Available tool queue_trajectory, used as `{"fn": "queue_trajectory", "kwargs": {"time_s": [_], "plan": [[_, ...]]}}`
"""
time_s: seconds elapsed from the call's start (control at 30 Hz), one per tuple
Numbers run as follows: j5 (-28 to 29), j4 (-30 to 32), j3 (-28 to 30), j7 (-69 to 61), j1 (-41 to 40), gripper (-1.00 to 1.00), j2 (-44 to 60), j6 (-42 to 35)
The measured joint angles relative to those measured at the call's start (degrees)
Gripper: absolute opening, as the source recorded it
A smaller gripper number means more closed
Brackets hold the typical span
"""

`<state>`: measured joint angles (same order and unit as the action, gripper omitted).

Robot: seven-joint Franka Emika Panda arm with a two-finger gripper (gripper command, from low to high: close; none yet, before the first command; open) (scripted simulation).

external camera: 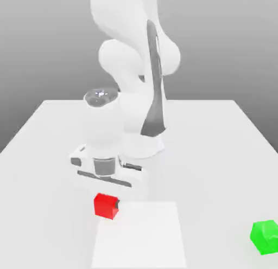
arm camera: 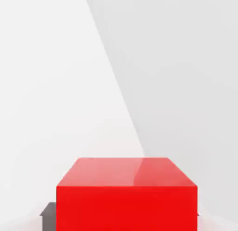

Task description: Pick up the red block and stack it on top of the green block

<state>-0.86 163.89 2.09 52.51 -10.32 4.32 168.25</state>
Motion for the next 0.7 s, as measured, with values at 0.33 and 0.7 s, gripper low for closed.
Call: {"fn": "queue_trajectory", "kwargs": {"time_s": [0.33,0.7], "plan": [[3.63,-11.36,-7.38,-0.62,12.76,-1.0,-1.53,-13.28],[9.43,-30.33,-17.61,-1.3,27.96,-1.0,12.23,-18.98]]}}
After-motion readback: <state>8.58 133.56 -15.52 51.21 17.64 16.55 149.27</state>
